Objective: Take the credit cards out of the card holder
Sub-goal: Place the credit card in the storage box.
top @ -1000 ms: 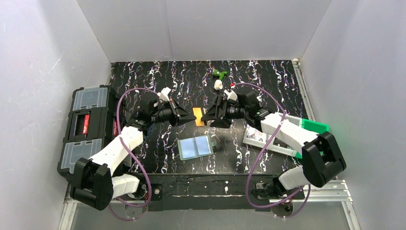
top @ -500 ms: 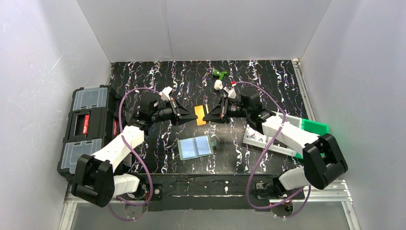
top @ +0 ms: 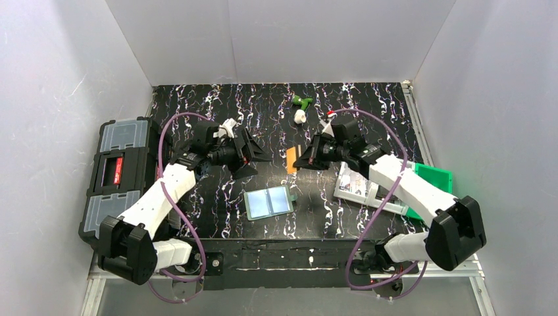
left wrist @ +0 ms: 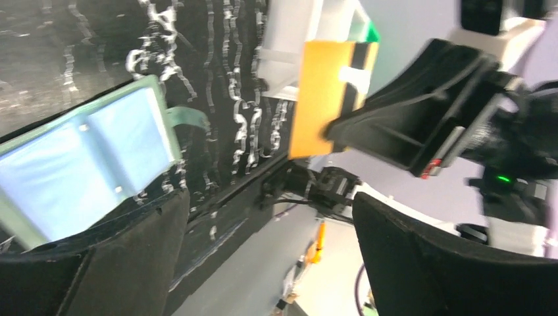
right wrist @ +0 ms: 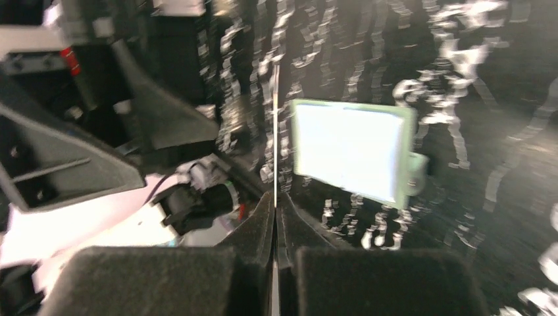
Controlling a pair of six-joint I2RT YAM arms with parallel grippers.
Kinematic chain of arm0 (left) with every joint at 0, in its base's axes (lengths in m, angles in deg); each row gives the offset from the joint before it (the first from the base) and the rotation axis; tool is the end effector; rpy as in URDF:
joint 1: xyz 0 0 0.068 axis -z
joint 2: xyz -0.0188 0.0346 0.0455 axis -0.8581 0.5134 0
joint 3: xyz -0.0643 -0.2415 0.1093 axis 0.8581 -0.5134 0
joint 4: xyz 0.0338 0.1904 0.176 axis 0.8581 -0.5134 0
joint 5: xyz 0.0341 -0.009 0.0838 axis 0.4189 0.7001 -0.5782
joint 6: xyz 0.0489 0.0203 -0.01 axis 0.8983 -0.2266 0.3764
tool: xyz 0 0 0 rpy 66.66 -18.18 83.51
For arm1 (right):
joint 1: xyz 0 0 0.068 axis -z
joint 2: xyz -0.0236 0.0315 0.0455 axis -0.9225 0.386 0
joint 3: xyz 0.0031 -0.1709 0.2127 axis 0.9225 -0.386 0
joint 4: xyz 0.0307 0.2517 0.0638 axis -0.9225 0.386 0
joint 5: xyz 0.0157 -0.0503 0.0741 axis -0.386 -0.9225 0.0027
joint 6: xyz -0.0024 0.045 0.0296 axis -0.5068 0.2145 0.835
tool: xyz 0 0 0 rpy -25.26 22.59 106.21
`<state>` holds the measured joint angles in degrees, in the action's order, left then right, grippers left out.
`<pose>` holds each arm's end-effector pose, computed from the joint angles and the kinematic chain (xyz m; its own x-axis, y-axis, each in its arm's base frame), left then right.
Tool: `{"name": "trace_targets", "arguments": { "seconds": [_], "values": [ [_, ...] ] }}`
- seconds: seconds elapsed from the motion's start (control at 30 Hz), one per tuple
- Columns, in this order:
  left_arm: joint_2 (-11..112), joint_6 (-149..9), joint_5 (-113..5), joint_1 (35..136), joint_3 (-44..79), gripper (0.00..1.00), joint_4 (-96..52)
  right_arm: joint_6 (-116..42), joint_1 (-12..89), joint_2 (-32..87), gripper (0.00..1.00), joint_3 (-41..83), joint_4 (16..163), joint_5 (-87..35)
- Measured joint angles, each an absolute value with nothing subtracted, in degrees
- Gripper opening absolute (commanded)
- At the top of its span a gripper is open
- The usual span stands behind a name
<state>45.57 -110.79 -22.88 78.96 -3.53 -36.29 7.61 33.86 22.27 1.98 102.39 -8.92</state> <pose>0.2448 -0.1125 0.2884 -0.9092 -0.3211 -0.2649 0.0922 0.4651 -0.8804 0.2390 0.1755 0.2872 -0.9017 0.2595 -0.3459 -0.1372 0.5868 0.7980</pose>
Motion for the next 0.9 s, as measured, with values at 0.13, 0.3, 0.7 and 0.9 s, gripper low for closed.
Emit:
{"name": "trace_targets", "arguments": {
  "seconds": [0.13,0.3,0.7,0.9],
  "values": [
    [45.6,-106.2,-26.9,79.0,-0.8,0.98,-44.4,2.8,34.0,19.9,0.01,6.6,115.7,-20.9],
    [45.6,-102.0,-30.2,79.0,1.1,0.98,-51.5,-0.5,36.5,17.1,0.01,8.0,130.2,-35.6],
    [48.3,-96.9,-32.0,79.6,3.9,0.98,-57.6,-4.4,54.1,13.7,0.01,8.0,152.2,-58.1],
    [48.7,-94.9,-31.9,79.9,6.1,0.98,-60.2,-5.8,62.8,16.4,0.01,8.1,157.2,-64.4]
  ]
}}
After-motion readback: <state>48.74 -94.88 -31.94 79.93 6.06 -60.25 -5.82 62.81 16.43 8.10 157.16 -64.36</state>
